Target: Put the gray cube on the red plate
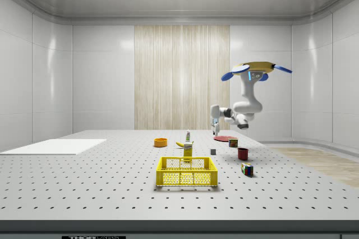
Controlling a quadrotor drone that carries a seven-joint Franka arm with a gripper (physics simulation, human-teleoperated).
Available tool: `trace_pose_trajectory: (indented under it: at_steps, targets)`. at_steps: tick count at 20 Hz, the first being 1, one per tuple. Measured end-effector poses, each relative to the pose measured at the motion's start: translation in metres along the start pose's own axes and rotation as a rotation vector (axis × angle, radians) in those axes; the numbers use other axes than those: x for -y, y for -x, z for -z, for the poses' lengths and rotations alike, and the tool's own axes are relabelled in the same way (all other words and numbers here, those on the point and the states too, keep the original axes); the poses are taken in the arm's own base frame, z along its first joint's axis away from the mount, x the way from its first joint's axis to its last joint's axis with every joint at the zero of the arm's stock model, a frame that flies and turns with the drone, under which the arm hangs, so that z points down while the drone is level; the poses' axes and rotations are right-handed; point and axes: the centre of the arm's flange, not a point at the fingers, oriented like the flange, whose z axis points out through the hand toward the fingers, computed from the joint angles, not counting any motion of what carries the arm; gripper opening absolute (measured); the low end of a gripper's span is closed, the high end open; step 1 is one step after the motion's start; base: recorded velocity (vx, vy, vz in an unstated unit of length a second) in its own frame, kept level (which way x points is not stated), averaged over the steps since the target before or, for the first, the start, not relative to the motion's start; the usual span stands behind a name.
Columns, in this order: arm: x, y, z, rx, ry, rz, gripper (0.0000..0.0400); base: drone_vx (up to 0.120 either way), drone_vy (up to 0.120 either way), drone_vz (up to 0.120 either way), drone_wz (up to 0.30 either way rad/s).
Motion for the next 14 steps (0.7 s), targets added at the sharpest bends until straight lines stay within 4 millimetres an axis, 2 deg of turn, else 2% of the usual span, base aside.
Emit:
trace_pose_trajectory:
  at_steps: [2, 12, 14]
  targets:
    - [0.0000, 0.0000, 0.0000, 0.000, 0.000, 0.000, 0.0400, 0.000, -0.020, -0.060, 0.000]
    - [0.0001, 0.0001, 0.0000, -0.001, 0.001, 0.000, 0.0400, 0.000, 0.000, -0.120, 0.000]
    - [0.0001, 0.0001, 0.0000, -0.001, 0.001, 0.000, 0.0400, 0.080, 0.000, -0.120, 0.000]
